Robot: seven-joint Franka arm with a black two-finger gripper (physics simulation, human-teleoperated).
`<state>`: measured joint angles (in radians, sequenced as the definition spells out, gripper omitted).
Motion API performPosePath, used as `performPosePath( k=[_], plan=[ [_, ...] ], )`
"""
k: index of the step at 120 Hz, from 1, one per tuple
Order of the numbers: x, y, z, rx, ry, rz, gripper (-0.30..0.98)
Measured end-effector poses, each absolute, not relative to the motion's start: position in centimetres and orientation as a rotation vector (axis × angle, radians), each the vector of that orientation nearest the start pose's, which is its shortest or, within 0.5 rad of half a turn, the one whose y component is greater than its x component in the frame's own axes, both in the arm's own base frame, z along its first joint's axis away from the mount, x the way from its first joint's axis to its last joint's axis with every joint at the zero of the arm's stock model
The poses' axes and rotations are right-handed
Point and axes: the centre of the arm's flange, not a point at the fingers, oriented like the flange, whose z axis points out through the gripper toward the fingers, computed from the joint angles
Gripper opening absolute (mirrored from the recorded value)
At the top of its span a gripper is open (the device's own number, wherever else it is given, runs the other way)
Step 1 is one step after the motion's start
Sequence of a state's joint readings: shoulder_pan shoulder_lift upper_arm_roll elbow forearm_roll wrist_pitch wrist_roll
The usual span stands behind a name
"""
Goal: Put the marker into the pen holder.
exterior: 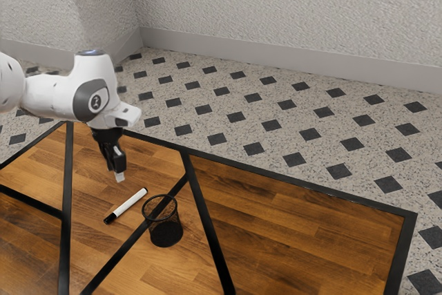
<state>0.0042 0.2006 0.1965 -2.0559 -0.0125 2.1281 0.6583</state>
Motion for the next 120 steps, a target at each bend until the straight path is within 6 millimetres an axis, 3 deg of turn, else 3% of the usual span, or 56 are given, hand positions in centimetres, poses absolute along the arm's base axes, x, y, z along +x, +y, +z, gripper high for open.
performPosePath(
  k=[28,57,88,120],
  plan=[
    [56.1,10.1,30.0,-3.056,0.602,-0.011,0.34],
    [53.7,7.5,29.2,-3.086,0.527,-0.082,0.33],
    [54.1,7.9,26.9,-3.125,0.391,-0.072,0.33],
    [55.0,8.1,25.3,-3.141,0.307,-0.064,0.24]
  ],
)
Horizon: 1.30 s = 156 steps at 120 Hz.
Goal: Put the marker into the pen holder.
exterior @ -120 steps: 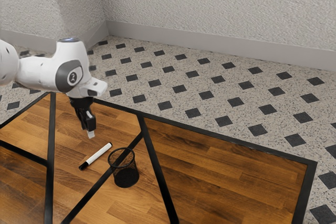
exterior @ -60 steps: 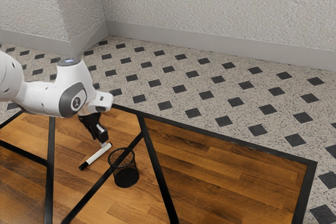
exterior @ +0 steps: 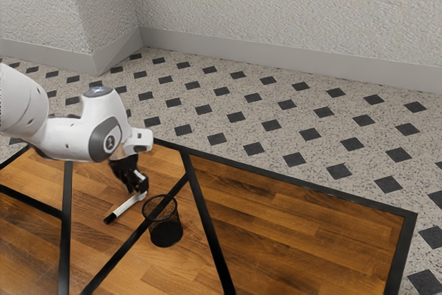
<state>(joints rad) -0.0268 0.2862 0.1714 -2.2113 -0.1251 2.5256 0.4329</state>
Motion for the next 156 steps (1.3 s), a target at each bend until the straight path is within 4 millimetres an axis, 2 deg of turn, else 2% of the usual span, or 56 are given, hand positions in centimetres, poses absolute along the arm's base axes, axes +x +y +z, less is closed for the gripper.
performPosePath(
  k=[34,46,52,68,78,84,93,100,119,129,145,156],
  plan=[
    [55.1,8.2,24.9,-3.137,0.285,-0.057,-0.02],
    [55.2,8.4,26.0,-3.130,0.277,-0.087,-0.06],
    [55.4,8.3,28.1,-3.125,0.284,-0.140,-0.08],
    [55.0,7.4,36.6,-3.109,0.348,-0.306,-0.10],
    [54.1,5.9,41.8,-3.091,0.436,-0.394,-0.10],
    [53.4,4.3,44.1,-3.078,0.506,-0.420,-0.10],
    [52.6,0.1,45.9,-3.053,0.666,-0.421,-0.10],
    [52.1,-2.2,46.4,-3.035,0.761,-0.405,-0.10],
    [51.5,-5.2,46.4,-3.004,0.916,-0.359,-0.10],
    [51.6,-6.4,46.0,-2.991,0.976,-0.342,-0.10],
    [52.5,-7.1,44.5,-2.992,1.023,-0.323,-0.10],
    [52.6,-8.9,43.9,-2.987,1.084,-0.320,-0.10]
  ],
)
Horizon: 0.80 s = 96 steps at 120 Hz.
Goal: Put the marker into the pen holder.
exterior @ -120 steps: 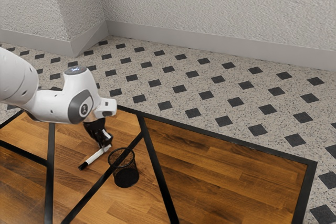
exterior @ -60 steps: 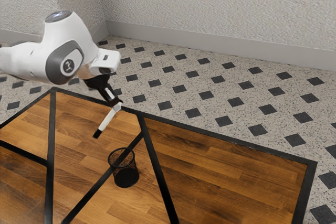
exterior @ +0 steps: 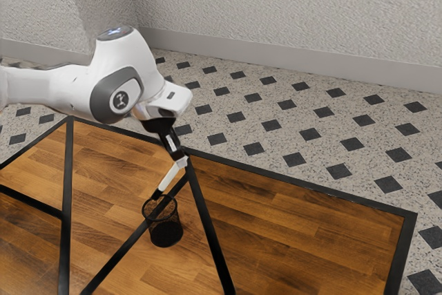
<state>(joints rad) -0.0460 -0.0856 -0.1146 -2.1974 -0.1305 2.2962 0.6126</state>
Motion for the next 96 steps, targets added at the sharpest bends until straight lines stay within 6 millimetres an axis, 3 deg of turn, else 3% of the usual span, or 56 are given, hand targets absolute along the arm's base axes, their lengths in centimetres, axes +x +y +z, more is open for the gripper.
performPosePath(
  k=[11,27,68,88,96],
  plan=[
    [52.6,-10.1,42.7,-2.989,1.128,-0.299,-0.10],
    [53.0,-10.1,41.3,-3.003,1.141,-0.275,-0.10],
    [51.3,-6.6,38.5,-3.054,1.084,-0.150,-0.10],
    [50.7,-5.4,37.8,-3.092,1.077,-0.070,0.23],
    [50.5,-5.2,38.6,-3.094,1.085,-0.069,0.35]
  ],
)
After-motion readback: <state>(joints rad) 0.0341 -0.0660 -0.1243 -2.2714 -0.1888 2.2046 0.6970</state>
